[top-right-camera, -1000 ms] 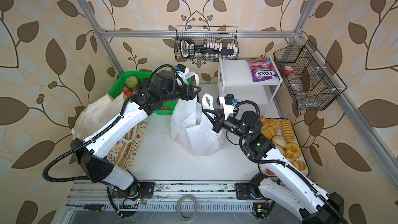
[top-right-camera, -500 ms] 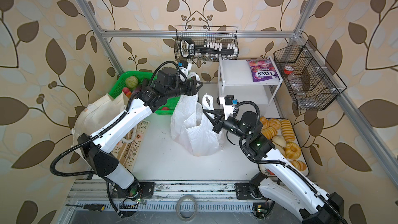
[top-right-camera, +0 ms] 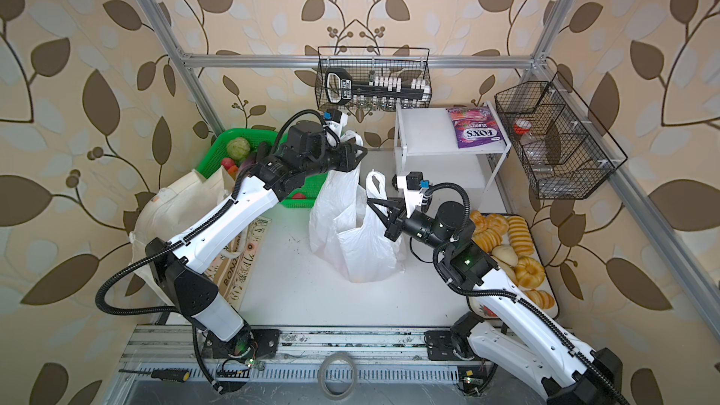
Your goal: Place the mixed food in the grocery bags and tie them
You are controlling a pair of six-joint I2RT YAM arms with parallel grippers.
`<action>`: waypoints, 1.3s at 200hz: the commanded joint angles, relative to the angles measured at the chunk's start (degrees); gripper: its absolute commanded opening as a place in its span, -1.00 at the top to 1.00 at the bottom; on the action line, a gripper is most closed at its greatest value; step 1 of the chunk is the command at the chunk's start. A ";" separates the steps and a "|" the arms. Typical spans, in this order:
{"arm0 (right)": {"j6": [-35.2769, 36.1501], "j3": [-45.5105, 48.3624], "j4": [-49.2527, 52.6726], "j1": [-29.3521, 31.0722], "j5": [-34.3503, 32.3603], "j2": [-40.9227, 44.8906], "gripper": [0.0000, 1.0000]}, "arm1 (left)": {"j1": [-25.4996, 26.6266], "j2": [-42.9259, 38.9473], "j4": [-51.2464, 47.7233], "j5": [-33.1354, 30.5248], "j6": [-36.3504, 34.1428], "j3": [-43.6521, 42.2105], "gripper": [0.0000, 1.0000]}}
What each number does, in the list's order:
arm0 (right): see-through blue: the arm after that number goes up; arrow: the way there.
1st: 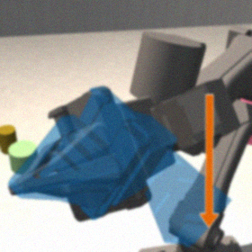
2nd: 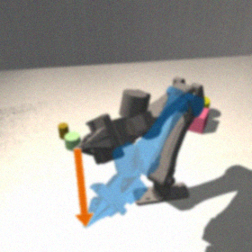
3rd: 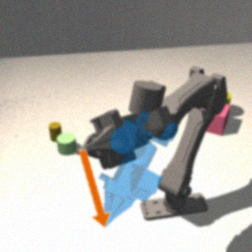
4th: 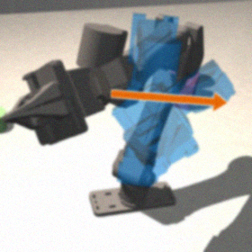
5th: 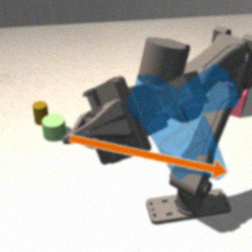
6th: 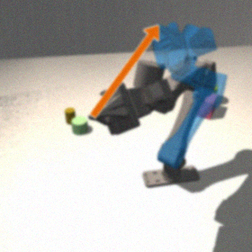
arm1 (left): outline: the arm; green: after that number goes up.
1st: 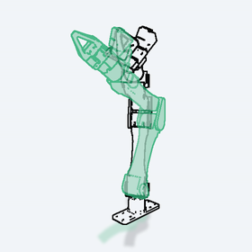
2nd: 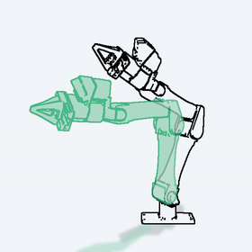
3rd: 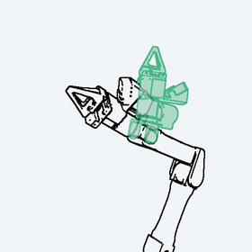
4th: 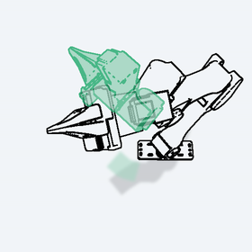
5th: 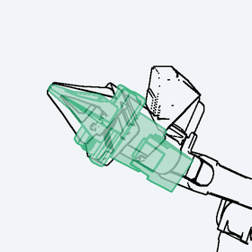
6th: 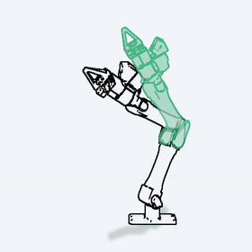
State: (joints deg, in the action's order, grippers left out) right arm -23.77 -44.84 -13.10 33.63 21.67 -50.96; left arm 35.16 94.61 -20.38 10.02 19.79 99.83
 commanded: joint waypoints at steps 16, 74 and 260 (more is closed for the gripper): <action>0.92 0.52 -1.66 -0.12 0.22 1.13 1.00 | -0.50 0.49 0.11 -0.34 -0.33 2.83 0.60; -2.35 -1.36 2.61 -5.74 1.32 0.74 1.00 | -0.53 -6.65 -1.58 7.50 -0.57 2.29 1.00; -1.04 -19.84 23.32 -11.12 15.75 -3.95 1.00 | -0.45 -15.33 -46.44 15.80 -23.96 19.29 1.00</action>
State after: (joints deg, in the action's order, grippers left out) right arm -25.30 -63.22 6.92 22.74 36.73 -52.53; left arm 35.14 78.54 -61.95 22.35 1.50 117.64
